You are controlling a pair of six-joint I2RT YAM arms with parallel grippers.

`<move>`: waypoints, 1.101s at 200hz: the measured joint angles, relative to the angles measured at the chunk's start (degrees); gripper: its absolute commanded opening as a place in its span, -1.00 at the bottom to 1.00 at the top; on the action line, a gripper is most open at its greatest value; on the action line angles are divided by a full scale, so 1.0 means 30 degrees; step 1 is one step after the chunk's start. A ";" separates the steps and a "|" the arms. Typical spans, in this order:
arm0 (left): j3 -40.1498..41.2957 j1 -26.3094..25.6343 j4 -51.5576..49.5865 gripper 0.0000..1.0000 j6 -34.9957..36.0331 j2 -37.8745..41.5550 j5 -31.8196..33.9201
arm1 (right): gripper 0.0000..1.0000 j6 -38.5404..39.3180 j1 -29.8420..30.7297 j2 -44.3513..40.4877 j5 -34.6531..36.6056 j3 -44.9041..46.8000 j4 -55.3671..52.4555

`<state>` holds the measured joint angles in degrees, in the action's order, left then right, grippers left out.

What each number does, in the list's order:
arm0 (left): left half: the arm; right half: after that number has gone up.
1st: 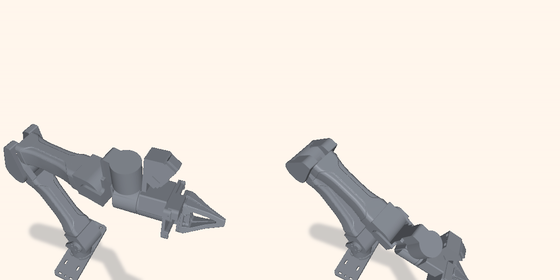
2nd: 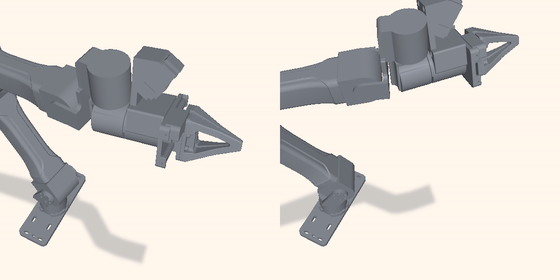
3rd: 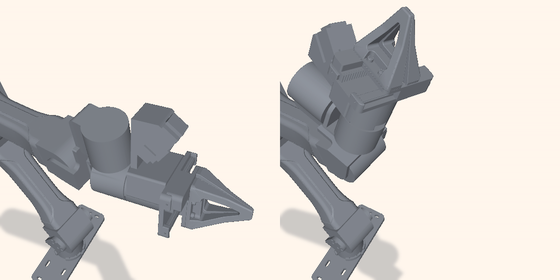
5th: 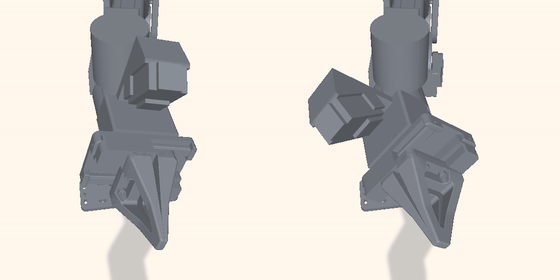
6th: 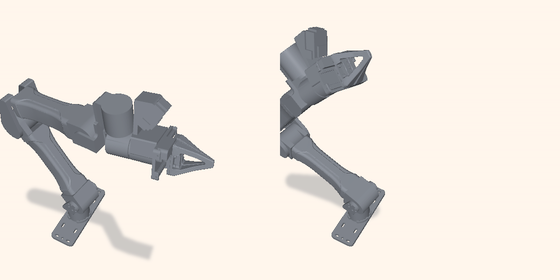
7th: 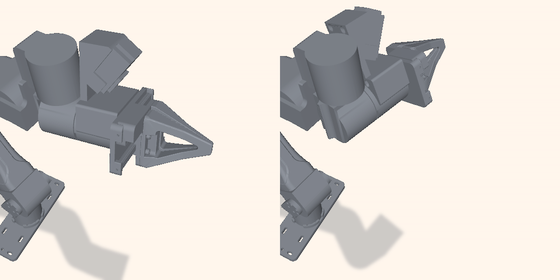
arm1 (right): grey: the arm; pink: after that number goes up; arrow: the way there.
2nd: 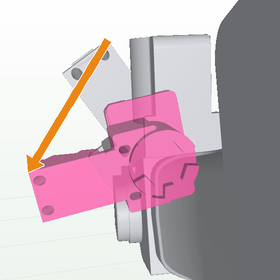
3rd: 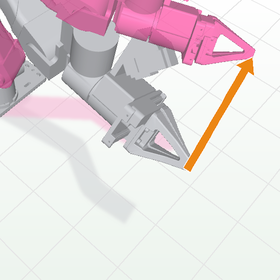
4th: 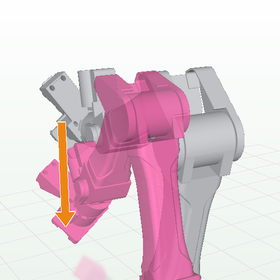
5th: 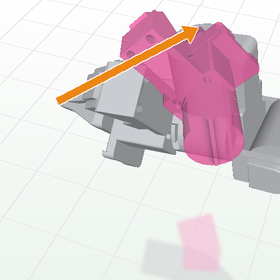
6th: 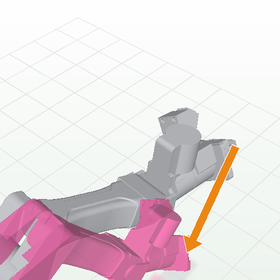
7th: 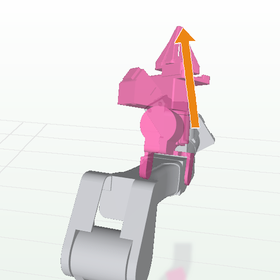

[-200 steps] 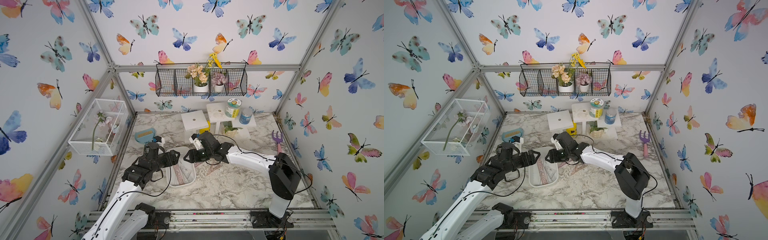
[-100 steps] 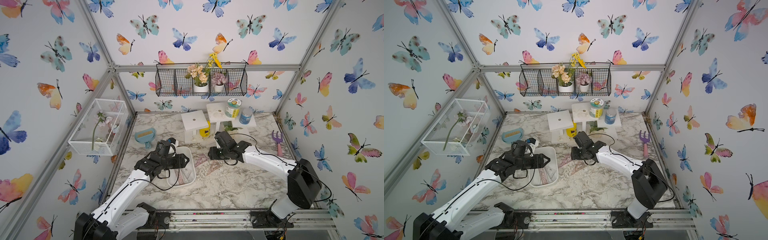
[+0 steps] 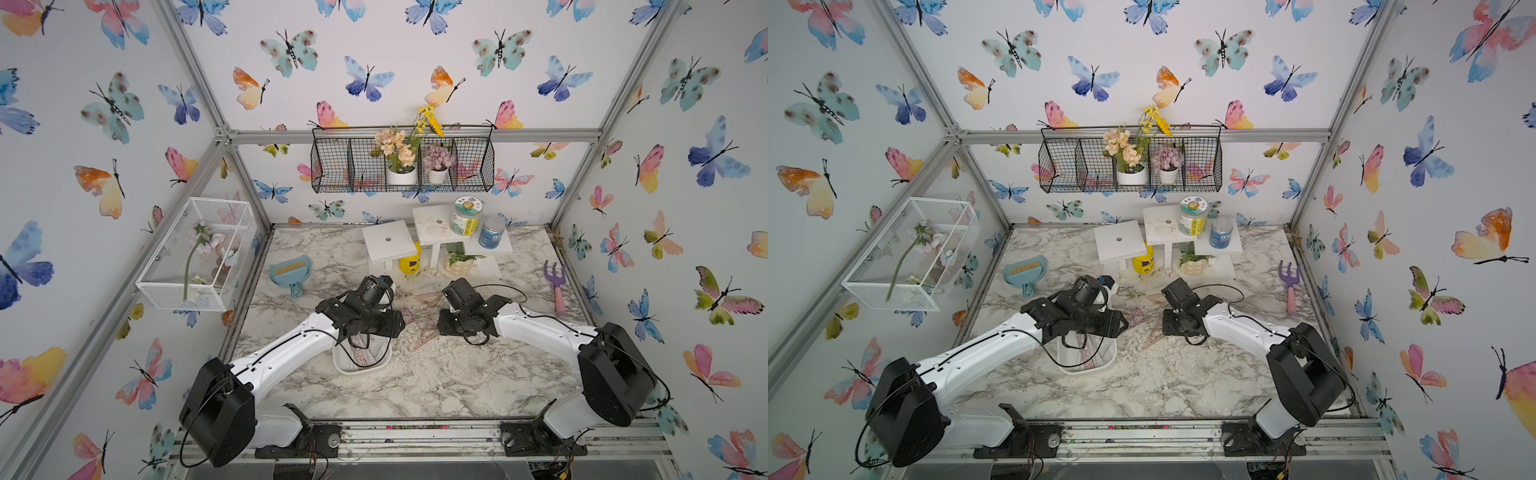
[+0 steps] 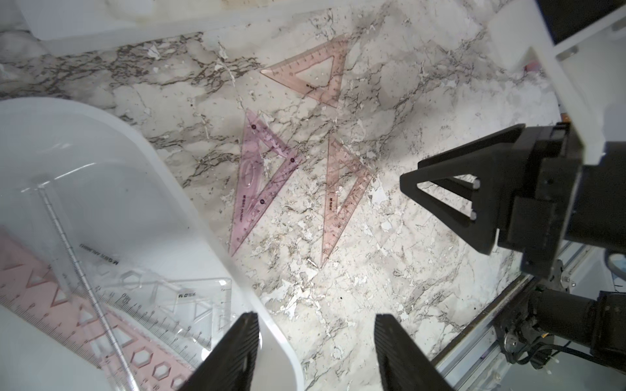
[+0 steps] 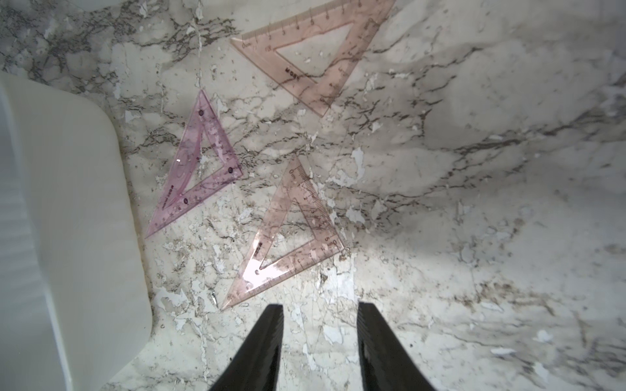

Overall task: Put the scattered rulers into the storage box
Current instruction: Move the ruler to the center of the board.

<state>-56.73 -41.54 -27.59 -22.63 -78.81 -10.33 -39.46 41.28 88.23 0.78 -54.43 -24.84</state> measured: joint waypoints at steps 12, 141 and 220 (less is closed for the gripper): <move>-0.0393 -0.0342 -0.0007 0.22 0.0146 -0.0787 0.0255 | -0.18 -0.0044 -0.0036 -0.0372 0.0117 0.0262 -0.0007; -0.4692 -0.2667 0.0168 -0.06 0.1151 -0.9296 0.1712 | -0.15 -0.1071 -0.0794 -0.5034 0.0226 0.4269 0.0000; -0.4583 -0.2805 0.1093 0.11 0.0816 -1.0324 0.1129 | -0.16 -0.1144 -0.0911 -0.6535 0.0306 0.4291 -0.0080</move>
<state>-70.48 -49.95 -24.32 -20.18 -109.78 -6.94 -42.89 38.54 68.62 1.69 -41.56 -25.08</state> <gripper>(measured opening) 0.511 0.421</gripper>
